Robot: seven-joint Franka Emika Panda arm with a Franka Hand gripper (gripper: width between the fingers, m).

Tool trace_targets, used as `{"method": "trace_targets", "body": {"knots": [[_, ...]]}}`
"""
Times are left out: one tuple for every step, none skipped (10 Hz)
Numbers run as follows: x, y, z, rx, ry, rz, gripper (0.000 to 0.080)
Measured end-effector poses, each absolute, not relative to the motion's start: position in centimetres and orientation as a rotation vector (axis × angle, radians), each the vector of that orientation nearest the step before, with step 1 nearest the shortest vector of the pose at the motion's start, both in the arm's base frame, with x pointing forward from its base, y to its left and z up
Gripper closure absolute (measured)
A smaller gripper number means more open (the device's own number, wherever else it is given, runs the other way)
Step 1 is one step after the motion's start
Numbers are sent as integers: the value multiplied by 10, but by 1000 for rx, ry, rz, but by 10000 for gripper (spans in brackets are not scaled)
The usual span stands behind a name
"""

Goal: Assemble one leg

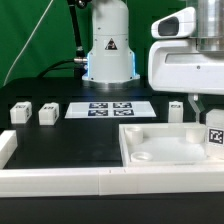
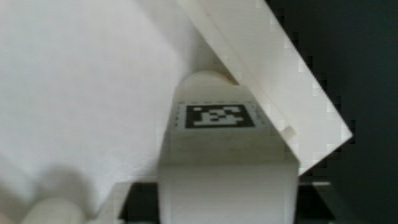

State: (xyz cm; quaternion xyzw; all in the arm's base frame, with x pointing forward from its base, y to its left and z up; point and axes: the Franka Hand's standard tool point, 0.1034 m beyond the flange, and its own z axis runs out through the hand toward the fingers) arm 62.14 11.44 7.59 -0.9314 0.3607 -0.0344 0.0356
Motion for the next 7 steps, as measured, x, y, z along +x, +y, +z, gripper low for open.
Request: {"method": "trace_targets", "body": {"knots": [[621,114,76,-2777,1305,-102,508],[621,114,76,-2698,1461,-100,508],[621,114,76,-2574,1672,-93,508],[620,114,76,-2446,1852,-86,508],[620,113,76,-2364,1953,-83,508],[621,112,77,-2329,1979,-70,507],[621,113,77,-2215,2091,-49,507]]}}
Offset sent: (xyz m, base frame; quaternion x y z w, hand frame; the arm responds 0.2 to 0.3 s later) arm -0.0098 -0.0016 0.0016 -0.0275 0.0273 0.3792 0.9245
